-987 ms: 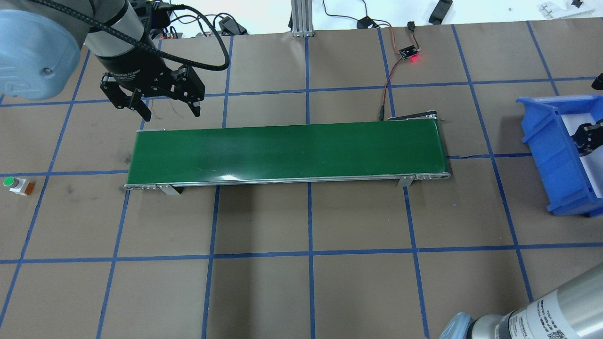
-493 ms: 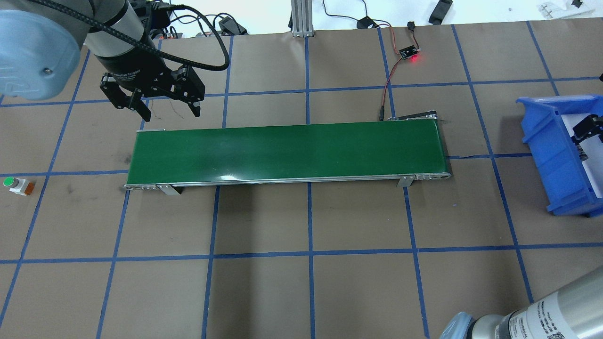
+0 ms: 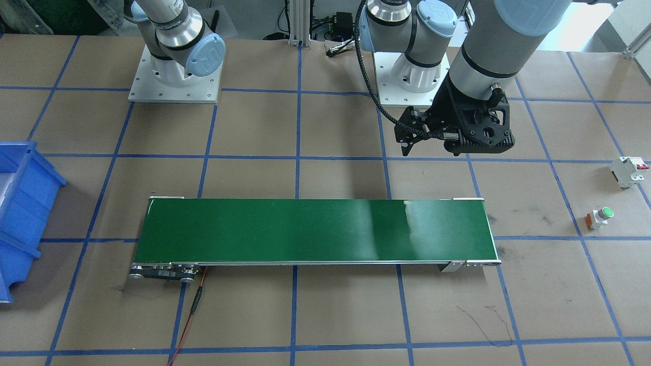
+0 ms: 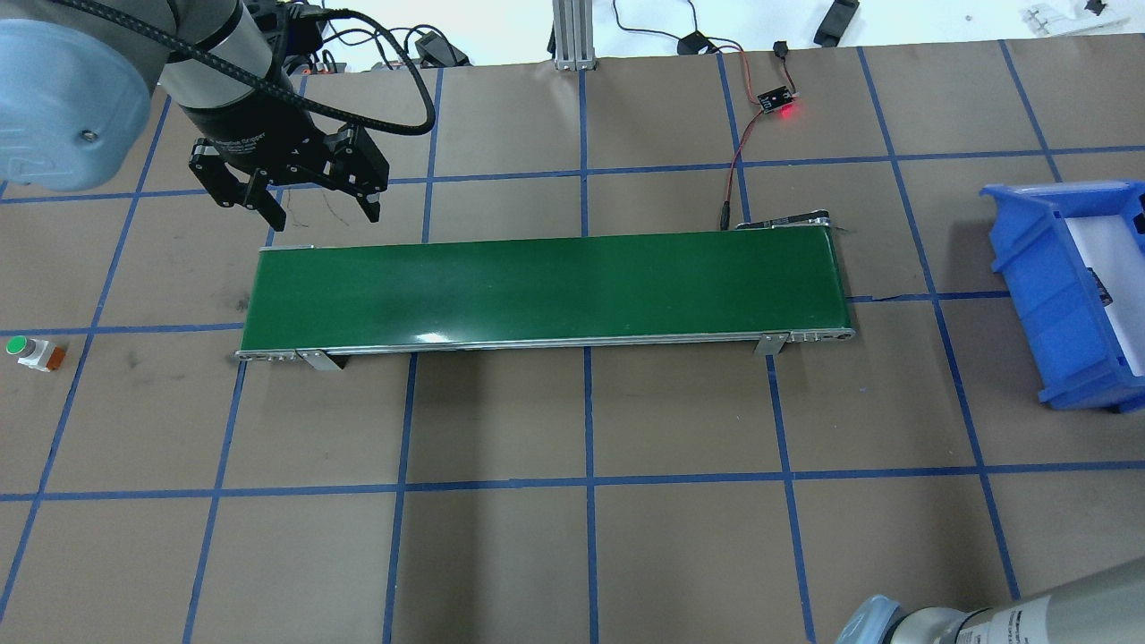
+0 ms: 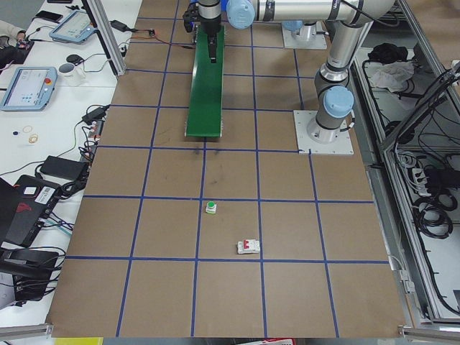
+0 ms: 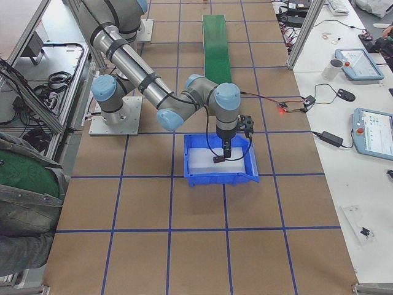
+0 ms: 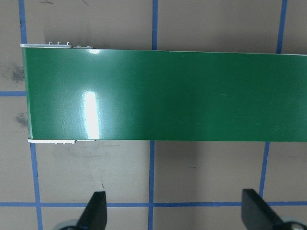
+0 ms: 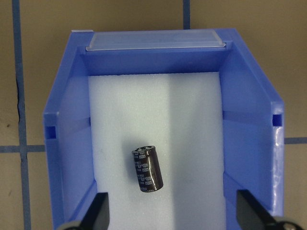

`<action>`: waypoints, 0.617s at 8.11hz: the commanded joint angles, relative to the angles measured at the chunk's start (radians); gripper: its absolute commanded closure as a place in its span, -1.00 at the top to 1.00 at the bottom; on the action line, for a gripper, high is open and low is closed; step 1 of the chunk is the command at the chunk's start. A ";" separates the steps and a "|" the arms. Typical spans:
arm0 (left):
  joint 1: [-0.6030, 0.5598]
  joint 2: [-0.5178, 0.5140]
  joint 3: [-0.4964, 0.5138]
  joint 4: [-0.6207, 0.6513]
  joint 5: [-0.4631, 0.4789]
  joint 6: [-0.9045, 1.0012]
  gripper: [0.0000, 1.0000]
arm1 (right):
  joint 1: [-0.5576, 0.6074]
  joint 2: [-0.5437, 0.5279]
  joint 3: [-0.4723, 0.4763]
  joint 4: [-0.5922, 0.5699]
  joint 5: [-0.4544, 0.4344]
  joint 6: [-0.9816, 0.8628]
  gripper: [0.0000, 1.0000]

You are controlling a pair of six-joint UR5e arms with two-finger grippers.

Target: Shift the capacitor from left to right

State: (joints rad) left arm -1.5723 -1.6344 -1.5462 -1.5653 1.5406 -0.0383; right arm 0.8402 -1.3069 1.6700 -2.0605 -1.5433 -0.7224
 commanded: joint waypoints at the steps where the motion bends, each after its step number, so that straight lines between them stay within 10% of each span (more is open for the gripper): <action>1: 0.000 0.001 0.000 -0.001 -0.001 0.000 0.95 | 0.028 -0.122 -0.013 0.115 -0.007 0.099 1.00; 5: 0.000 0.004 0.000 -0.001 -0.001 0.000 0.97 | 0.229 -0.230 -0.019 0.253 -0.017 0.323 1.00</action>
State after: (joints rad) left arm -1.5713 -1.6315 -1.5449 -1.5659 1.5401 -0.0383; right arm 0.9779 -1.5090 1.6523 -1.8937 -1.5607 -0.5310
